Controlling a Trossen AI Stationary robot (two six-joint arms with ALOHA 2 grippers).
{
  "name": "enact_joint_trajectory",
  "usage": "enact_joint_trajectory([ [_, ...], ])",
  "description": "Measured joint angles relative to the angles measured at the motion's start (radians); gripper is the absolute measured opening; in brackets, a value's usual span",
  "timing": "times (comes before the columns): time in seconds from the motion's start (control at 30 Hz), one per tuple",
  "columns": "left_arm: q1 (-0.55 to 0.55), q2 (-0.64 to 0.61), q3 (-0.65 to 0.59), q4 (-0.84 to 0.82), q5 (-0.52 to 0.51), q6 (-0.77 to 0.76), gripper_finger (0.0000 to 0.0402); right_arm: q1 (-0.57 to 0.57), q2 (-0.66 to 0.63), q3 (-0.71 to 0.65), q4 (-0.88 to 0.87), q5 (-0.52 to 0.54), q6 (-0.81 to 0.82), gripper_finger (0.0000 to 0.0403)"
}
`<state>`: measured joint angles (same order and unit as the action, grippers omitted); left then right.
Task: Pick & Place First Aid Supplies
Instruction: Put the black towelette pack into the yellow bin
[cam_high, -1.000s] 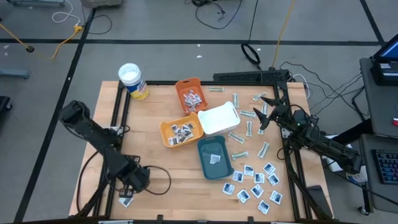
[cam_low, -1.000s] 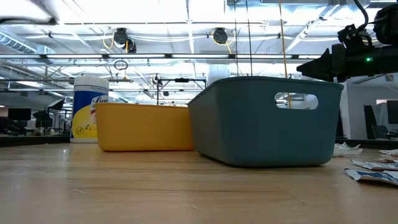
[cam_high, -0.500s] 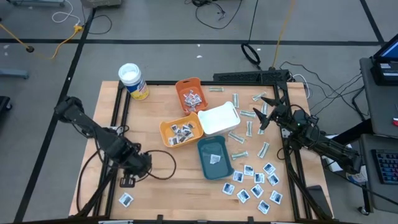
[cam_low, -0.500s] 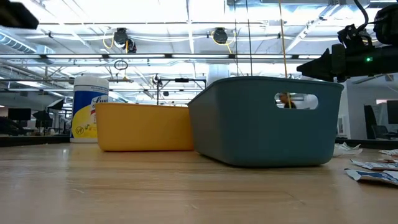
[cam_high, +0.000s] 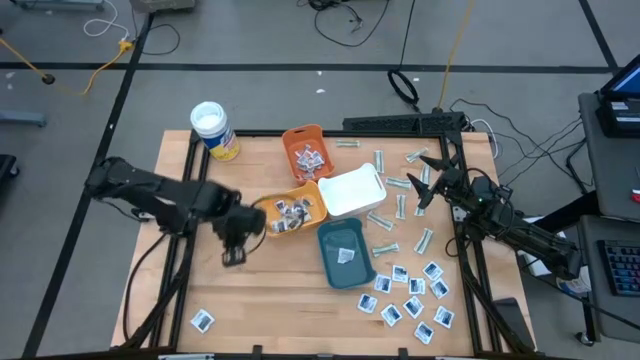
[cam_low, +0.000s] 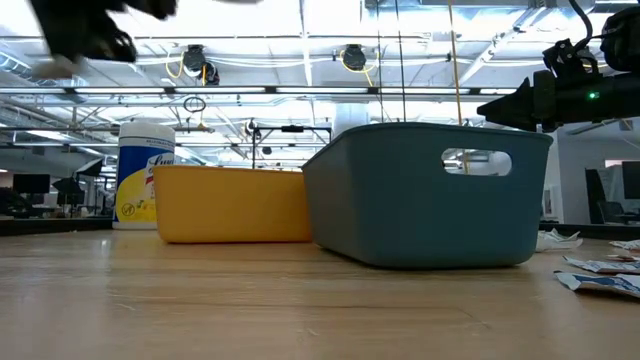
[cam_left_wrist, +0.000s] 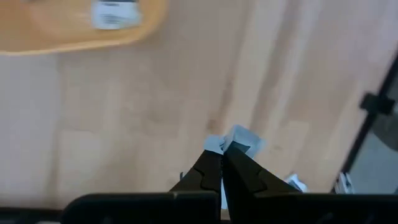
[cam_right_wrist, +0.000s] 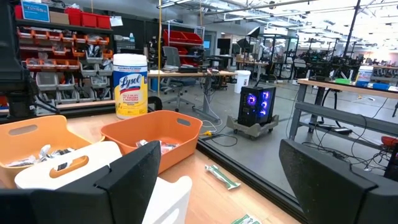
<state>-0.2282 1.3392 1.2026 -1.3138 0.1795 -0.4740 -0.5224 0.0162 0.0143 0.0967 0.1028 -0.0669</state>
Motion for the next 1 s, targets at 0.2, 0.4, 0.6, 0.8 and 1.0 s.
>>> enact_joint_trajectory([
  [0.2, 0.207, 0.000, 0.000, -0.006, 0.004, 0.114, 0.0000, 0.000, 0.000, 0.000, 0.000, 0.000, 0.000, 0.0322],
  [0.4, 0.380, 0.000, 0.000, -0.006, 0.004, 0.178, 0.0000, 0.000, 0.000, 0.000, 0.000, 0.000, 0.000, 0.0322],
  [0.6, 0.464, 0.064, 0.001, 0.033, 0.004, 0.203, 0.0000, 0.000, 0.000, 0.000, 0.000, 0.000, 0.000, 0.0322],
  [0.8, 0.471, 0.224, 0.011, 0.141, 0.001, 0.212, 0.0000, 0.000, 0.000, 0.000, 0.000, 0.000, 0.000, 0.0322],
  [1.0, 0.471, 0.372, 0.094, 0.227, -0.002, 0.238, 0.0001, 0.000, 0.000, 0.000, 0.000, 0.000, 0.000, 0.0322],
])
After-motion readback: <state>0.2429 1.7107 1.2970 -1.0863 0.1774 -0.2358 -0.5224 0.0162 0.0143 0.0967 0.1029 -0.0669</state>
